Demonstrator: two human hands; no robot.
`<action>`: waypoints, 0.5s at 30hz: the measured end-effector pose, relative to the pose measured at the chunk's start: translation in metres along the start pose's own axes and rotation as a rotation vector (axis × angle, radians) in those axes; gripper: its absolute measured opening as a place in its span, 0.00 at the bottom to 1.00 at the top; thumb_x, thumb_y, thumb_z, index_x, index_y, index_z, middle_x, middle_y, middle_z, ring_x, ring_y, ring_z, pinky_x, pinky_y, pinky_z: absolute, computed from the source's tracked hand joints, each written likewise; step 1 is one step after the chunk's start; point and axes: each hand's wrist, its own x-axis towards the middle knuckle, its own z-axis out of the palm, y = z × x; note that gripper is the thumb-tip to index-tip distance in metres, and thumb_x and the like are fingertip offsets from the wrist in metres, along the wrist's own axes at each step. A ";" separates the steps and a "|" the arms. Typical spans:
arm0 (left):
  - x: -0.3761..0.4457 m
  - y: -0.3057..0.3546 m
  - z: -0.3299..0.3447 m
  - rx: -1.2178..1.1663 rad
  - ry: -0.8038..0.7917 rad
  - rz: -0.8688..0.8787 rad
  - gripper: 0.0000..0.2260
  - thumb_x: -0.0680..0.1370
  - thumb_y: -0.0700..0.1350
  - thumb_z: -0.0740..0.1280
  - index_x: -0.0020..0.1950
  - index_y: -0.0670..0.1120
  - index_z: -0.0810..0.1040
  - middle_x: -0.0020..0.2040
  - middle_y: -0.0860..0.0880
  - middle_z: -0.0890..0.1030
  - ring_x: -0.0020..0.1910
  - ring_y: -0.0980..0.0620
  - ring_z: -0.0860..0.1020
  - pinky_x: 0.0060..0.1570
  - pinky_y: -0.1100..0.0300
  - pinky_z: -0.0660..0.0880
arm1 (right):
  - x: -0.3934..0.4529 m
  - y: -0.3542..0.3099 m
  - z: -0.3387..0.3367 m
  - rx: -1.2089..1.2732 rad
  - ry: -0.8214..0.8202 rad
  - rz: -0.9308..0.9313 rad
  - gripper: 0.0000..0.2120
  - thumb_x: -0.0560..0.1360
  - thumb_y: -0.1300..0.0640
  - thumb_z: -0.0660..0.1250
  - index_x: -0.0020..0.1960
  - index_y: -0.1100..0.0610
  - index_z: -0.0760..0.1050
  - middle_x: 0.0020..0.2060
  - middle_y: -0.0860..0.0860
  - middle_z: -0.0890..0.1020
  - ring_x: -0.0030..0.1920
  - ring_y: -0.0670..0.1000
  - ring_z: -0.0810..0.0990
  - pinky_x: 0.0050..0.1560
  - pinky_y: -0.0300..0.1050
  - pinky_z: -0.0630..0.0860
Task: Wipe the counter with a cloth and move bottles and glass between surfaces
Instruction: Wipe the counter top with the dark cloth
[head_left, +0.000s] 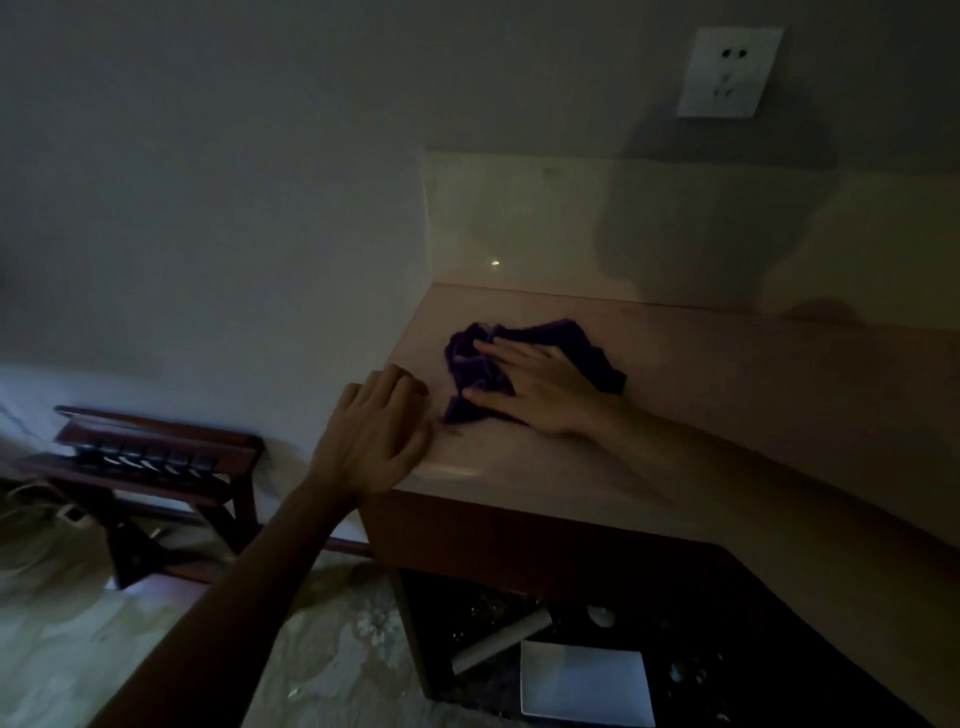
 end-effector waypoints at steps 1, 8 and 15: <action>0.000 0.000 0.002 0.029 -0.001 0.013 0.19 0.77 0.56 0.55 0.56 0.45 0.75 0.52 0.47 0.74 0.46 0.45 0.73 0.45 0.52 0.67 | 0.024 0.006 0.001 0.002 0.001 0.026 0.40 0.74 0.27 0.48 0.78 0.47 0.50 0.78 0.42 0.52 0.77 0.44 0.50 0.74 0.51 0.49; -0.001 -0.004 0.008 0.008 0.068 -0.010 0.19 0.75 0.55 0.57 0.57 0.45 0.76 0.54 0.46 0.75 0.46 0.46 0.72 0.45 0.53 0.67 | 0.150 0.027 0.007 0.018 0.089 0.109 0.40 0.73 0.27 0.47 0.77 0.50 0.55 0.77 0.45 0.56 0.77 0.49 0.54 0.74 0.57 0.52; -0.003 0.001 0.006 -0.166 0.223 -0.100 0.15 0.73 0.53 0.57 0.49 0.43 0.72 0.47 0.47 0.70 0.42 0.48 0.68 0.42 0.53 0.67 | 0.103 -0.021 0.015 0.011 0.054 0.084 0.33 0.76 0.32 0.44 0.76 0.47 0.57 0.77 0.44 0.56 0.77 0.47 0.52 0.72 0.61 0.51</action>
